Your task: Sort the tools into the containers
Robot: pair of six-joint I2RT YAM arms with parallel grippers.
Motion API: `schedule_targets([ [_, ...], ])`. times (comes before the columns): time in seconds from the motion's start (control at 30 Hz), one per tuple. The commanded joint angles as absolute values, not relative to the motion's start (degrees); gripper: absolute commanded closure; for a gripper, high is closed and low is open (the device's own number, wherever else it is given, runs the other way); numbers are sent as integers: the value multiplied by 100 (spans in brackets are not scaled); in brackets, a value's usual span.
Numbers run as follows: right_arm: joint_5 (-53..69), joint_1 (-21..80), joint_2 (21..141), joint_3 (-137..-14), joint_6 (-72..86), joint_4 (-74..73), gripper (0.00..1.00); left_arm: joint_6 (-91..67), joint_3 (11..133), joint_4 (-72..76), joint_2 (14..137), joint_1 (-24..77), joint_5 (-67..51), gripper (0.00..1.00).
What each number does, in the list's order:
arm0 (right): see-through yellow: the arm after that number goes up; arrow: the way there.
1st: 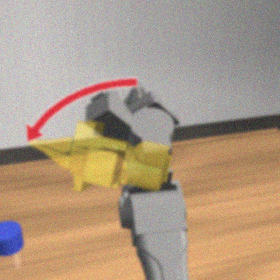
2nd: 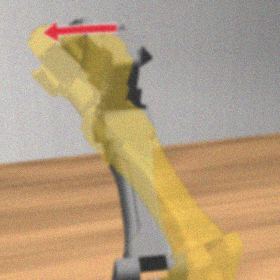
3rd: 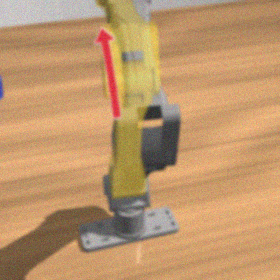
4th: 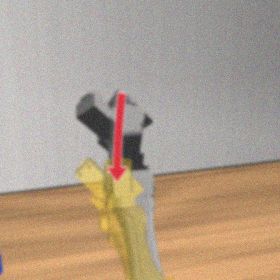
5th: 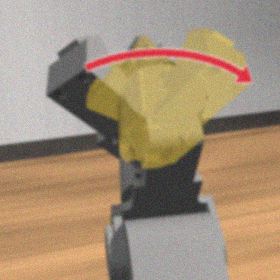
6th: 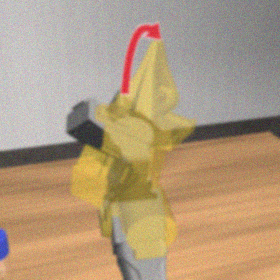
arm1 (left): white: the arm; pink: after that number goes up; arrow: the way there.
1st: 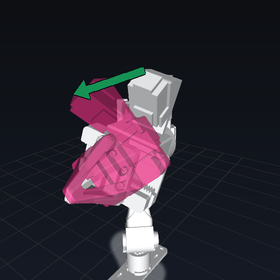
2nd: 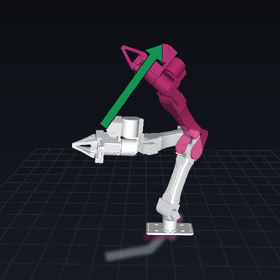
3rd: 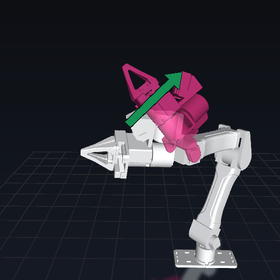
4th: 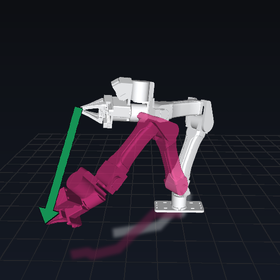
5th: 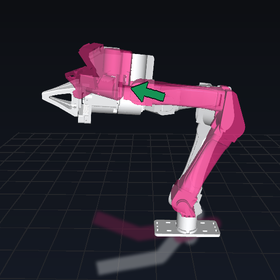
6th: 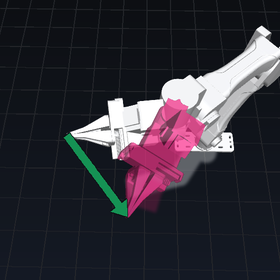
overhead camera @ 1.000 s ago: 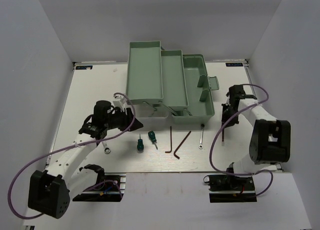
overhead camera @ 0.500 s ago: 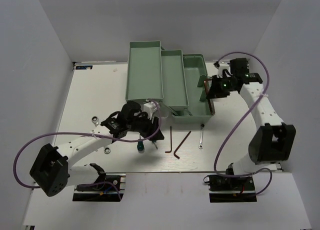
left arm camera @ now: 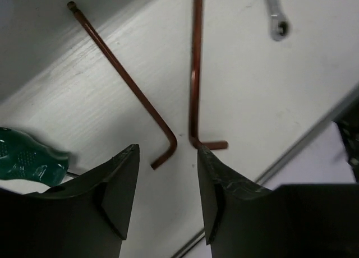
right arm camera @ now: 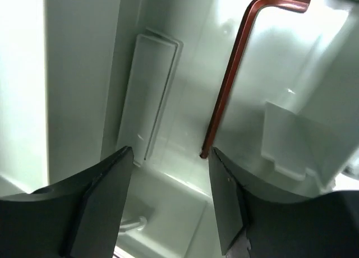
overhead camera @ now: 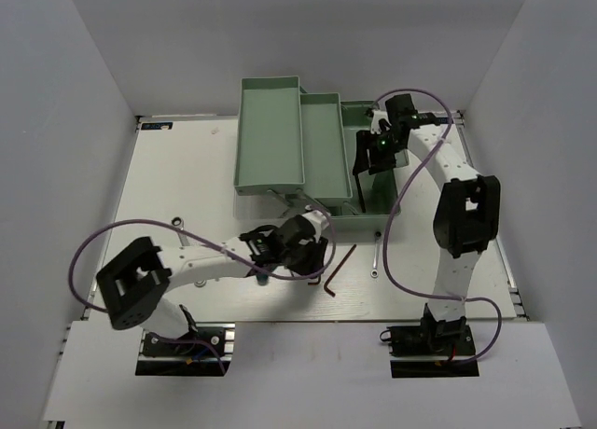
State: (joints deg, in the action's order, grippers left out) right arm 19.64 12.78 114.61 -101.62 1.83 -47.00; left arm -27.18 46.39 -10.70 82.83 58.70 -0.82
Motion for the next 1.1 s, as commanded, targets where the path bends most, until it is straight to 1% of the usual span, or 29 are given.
schedule_targets([
  [0.0,1636,1239,10472,-9733,167,-4545,38,-2971,5429,-1449,8787,6256,1106,45],
  [0.03,1556,1231,10302,-9573,167,-4361,45,-3066,5588,-1581,9120,6327,1412,45],
  [0.1,1345,1187,9680,-8828,211,-4088,54,-3278,6009,-2003,9385,6451,1721,48],
  [0.17,1319,1125,9247,-8274,255,-3790,58,-3410,6248,-2205,9727,6530,2020,48],
  [0.27,1266,1029,8702,-7596,290,-3666,58,-3673,6853,-2767,10089,6592,2337,48],
  [0.33,1265,914,8387,-7226,290,-3630,58,-3919,7048,-3224,10414,6644,2582,48],
  [0.43,1379,730,8035,-6813,272,-3577,58,-4060,7102,-3305,10529,6645,2645,49],
  [0.6,1547,501,7822,-6268,255,-3524,58,-4209,7049,-3305,10529,6645,2707,50],
  [0.73,1801,203,7752,-6082,325,-3498,58,-4263,7049,-3305,10669,6645,2698,53],
  [0.77,1871,237,7708,-6073,351,-3507,58,-4263,7049,-3305,10722,6645,2629,56],
  [0.87,2003,115,7603,-6056,395,-3507,58,-4263,7049,-3243,10915,6645,2479,62],
  [1.07,2249,-184,7541,-6038,448,-3525,58,-4429,7119,-3322,11188,6645,2329,62],
])
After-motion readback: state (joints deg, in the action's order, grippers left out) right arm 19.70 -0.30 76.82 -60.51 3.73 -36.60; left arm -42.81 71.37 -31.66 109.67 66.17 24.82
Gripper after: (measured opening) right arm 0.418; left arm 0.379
